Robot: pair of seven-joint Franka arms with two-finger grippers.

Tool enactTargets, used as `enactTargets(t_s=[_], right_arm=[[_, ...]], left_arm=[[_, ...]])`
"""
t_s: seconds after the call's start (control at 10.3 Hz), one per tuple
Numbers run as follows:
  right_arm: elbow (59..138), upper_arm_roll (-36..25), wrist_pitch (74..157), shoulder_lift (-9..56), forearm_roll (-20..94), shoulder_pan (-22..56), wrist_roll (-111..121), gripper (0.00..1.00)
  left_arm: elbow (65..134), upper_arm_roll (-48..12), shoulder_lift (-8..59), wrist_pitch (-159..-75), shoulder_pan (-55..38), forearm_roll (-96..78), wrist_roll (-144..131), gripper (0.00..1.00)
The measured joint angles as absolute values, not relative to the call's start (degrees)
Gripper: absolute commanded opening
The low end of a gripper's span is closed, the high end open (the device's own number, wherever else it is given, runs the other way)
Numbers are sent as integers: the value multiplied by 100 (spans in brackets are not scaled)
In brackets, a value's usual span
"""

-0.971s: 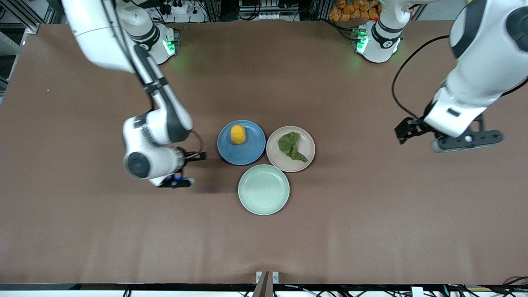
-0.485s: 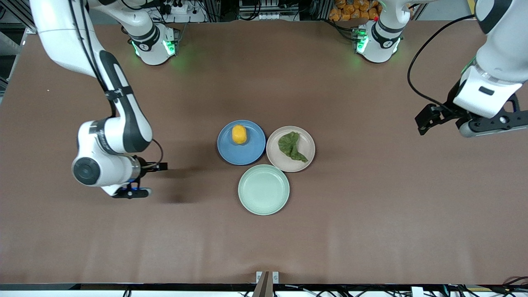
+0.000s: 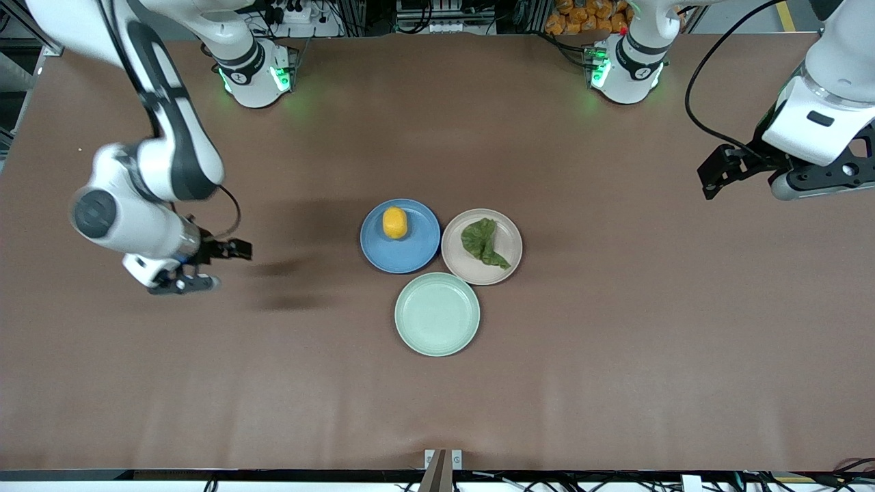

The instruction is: Place lemon and lettuce in plates

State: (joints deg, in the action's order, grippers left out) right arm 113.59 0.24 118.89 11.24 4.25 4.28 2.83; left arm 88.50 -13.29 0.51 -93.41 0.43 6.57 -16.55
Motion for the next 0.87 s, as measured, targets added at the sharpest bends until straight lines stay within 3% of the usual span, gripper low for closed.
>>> enactTargets(t_s=[0.29,0.58,0.87], right_arm=[[11090,27,10982,116,421,98,903,100],[9662,-7,9673,6,301,33,1011,100],[8705,-7,8993,4,56,32,1015,100]], left_arm=[[8847,-1181,-18,-9199,59,608,-1351,100],[8845,-1081,-43,-8978,112,215,-995,100],[8713,-1073,-124,-8733,133,192,-894,100]])
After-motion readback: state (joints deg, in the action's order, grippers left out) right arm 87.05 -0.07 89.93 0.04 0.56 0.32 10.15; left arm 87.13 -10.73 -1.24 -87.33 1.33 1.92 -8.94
